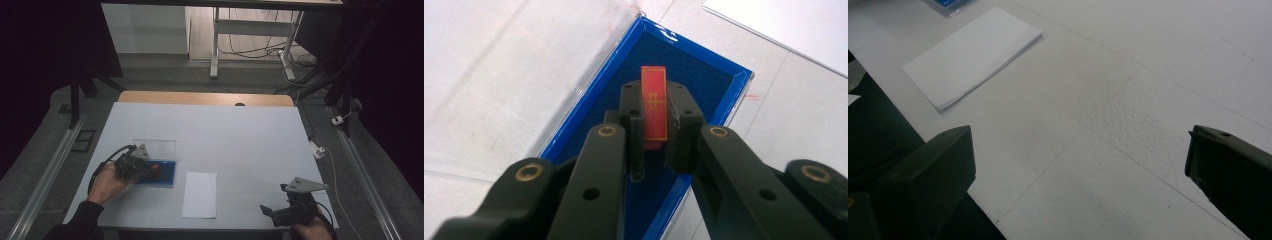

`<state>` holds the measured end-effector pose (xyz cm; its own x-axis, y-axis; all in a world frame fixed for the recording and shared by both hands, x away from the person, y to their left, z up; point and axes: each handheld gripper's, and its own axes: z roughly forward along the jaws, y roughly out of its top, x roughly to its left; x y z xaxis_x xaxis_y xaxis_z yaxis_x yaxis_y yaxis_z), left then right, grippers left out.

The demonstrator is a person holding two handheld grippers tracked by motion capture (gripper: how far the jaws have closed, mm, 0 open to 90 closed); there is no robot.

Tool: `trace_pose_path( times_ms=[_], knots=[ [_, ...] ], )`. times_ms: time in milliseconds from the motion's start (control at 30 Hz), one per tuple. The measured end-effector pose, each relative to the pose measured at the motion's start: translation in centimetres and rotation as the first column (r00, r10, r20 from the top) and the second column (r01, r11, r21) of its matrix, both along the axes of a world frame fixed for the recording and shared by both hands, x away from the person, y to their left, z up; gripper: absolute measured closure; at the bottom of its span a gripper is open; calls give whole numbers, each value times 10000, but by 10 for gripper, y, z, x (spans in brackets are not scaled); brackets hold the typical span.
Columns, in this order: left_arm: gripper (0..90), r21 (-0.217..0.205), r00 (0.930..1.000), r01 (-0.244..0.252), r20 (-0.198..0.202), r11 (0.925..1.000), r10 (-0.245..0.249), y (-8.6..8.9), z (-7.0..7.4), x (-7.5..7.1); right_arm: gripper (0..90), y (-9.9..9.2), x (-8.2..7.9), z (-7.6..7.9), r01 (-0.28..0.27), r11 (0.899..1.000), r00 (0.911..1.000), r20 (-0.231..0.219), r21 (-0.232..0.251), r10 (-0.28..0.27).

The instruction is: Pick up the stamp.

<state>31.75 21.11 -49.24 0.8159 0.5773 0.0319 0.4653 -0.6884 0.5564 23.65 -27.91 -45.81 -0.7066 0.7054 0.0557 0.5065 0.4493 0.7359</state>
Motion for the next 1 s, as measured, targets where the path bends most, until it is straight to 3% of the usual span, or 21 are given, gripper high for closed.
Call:
trace_pose_path(
  times_ms=[233,533,1000],
  knots=[
    [799,-444,9983,-484,-338,9978,470,5,5,-1,0,-1,0,0,5,10000,10000,20,59,-5],
    [799,-789,9964,-838,15,9934,842,7,15,-6,0,-1,0,0,19,10000,10000,36,93,-19],
    [799,-1053,9951,-976,48,9896,987,5,27,-14,0,-2,-1,1,91,9998,9999,76,166,-93]
  ],
)
